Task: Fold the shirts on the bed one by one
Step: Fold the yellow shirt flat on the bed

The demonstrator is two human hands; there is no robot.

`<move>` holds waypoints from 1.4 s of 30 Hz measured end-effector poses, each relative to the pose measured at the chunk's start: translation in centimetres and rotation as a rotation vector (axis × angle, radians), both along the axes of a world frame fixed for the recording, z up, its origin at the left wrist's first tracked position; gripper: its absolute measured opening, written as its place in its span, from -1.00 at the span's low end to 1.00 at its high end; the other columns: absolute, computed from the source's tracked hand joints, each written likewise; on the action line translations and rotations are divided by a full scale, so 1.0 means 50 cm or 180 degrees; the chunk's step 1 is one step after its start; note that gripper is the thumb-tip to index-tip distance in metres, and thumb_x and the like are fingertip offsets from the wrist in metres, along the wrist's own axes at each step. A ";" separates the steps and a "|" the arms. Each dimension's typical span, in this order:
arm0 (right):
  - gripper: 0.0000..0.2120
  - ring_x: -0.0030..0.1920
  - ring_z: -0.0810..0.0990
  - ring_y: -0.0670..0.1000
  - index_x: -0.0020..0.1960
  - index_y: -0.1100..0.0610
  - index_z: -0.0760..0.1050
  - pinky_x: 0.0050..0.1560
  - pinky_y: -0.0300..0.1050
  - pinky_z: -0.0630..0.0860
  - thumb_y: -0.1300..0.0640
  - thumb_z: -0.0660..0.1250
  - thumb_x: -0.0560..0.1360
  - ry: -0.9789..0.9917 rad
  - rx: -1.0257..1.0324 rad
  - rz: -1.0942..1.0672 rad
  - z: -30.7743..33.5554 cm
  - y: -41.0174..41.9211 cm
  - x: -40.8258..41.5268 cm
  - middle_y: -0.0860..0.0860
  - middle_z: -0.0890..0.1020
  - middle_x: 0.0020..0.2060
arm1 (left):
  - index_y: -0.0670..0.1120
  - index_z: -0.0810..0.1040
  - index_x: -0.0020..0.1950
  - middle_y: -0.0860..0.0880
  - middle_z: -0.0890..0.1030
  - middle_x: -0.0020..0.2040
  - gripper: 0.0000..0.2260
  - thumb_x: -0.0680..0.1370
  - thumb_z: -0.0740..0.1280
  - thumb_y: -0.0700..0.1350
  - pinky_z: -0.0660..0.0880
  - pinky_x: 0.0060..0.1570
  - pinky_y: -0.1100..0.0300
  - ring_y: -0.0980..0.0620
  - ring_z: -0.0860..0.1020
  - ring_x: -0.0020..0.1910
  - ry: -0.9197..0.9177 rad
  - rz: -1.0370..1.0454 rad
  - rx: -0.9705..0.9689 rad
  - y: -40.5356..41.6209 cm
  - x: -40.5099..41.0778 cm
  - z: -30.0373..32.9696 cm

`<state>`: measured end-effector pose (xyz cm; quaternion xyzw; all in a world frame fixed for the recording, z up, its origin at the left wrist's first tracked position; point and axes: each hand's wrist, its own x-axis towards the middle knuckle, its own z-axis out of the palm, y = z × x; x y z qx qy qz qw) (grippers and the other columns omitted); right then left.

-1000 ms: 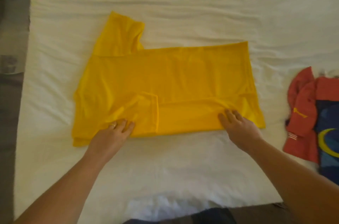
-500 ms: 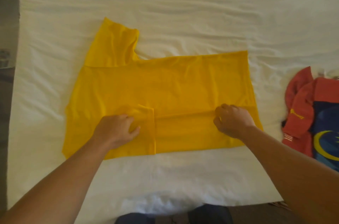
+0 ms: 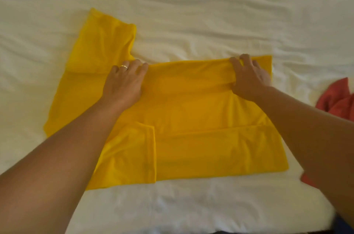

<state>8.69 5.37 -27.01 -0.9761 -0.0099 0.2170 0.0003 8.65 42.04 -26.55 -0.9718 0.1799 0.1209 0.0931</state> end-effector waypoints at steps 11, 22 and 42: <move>-0.55 0.15 0.49 0.33 0.32 0.12 0.42 0.07 0.16 0.48 0.10 0.41 0.47 -0.0317 -0.0200 0.0010 0.014 -0.008 -0.013 0.21 0.44 0.21 | -0.11 0.57 0.10 -0.20 0.52 0.08 -0.65 0.39 0.57 -0.09 0.30 0.00 -0.10 -0.30 0.47 0.17 -0.0095 0.0255 0.0318 0.008 0.006 0.027; -0.89 -0.13 0.58 0.35 -0.12 0.23 0.54 -0.20 0.14 0.47 0.34 0.38 0.36 -0.0513 -0.0223 -0.0334 0.063 -0.053 -0.261 0.27 0.52 -0.08 | -0.10 0.54 -0.06 -0.18 0.52 -0.13 -0.86 0.40 0.31 -0.13 0.31 -0.20 -0.11 -0.25 0.52 -0.13 -0.0671 -0.0078 -0.0075 0.035 -0.233 0.054; -0.70 0.03 0.50 0.27 0.00 0.21 0.54 -0.02 0.11 0.41 0.04 0.20 0.41 -0.0440 -0.0029 -0.0824 0.059 -0.073 -0.338 0.20 0.56 0.00 | -0.08 0.56 -0.27 -0.11 0.49 -0.20 -0.70 0.50 0.29 0.12 0.27 -0.20 -0.06 -0.18 0.48 -0.17 -0.0387 -0.0317 -0.0429 -0.039 -0.316 0.047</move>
